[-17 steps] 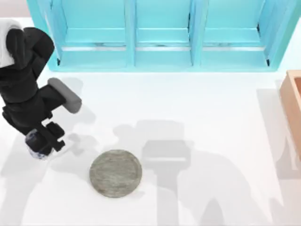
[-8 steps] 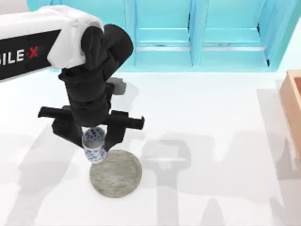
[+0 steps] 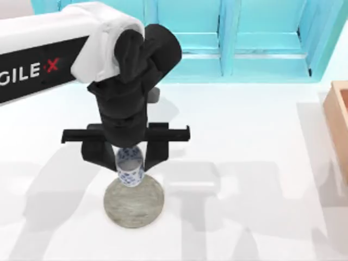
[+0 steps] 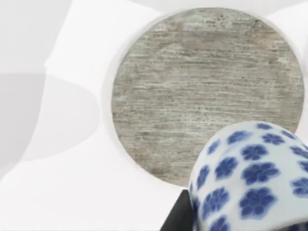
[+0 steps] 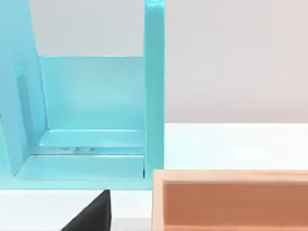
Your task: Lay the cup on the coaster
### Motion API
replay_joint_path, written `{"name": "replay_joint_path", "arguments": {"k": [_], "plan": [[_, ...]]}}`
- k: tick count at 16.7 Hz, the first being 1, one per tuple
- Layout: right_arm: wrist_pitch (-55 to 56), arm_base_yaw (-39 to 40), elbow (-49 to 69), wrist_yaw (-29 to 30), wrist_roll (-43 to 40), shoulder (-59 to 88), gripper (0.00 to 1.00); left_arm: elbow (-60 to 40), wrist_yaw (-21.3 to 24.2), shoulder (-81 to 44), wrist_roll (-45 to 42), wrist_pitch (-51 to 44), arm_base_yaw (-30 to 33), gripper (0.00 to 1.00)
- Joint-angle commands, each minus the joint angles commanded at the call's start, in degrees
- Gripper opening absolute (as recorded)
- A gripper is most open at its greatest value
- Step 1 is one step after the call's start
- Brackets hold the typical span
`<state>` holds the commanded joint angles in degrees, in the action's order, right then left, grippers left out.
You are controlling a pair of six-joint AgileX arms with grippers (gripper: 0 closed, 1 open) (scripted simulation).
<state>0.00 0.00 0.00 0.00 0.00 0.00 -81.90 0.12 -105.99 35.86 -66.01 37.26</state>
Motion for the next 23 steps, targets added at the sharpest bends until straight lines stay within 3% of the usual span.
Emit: {"name": "replay_joint_path", "arguments": {"k": [5, 11, 16, 23], "plan": [[0.0, 0.0, 0.0, 0.0, 0.0, 0.0, 1.00, 1.0, 0.0, -0.5, -0.1, 1.0, -0.3, 0.00], [0.0, 0.0, 0.0, 0.0, 0.0, 0.0, 1.00, 9.0, 0.2, -3.8, -0.2, 12.7, -0.2, 0.00], [0.0, 0.0, 0.0, 0.0, 0.0, 0.0, 1.00, 9.9, 0.0, -4.1, -0.2, 14.1, -0.1, 0.00], [0.0, 0.0, 0.0, 0.0, 0.0, 0.0, 1.00, 9.9, 0.0, -4.1, -0.2, 14.1, -0.1, 0.53]]}}
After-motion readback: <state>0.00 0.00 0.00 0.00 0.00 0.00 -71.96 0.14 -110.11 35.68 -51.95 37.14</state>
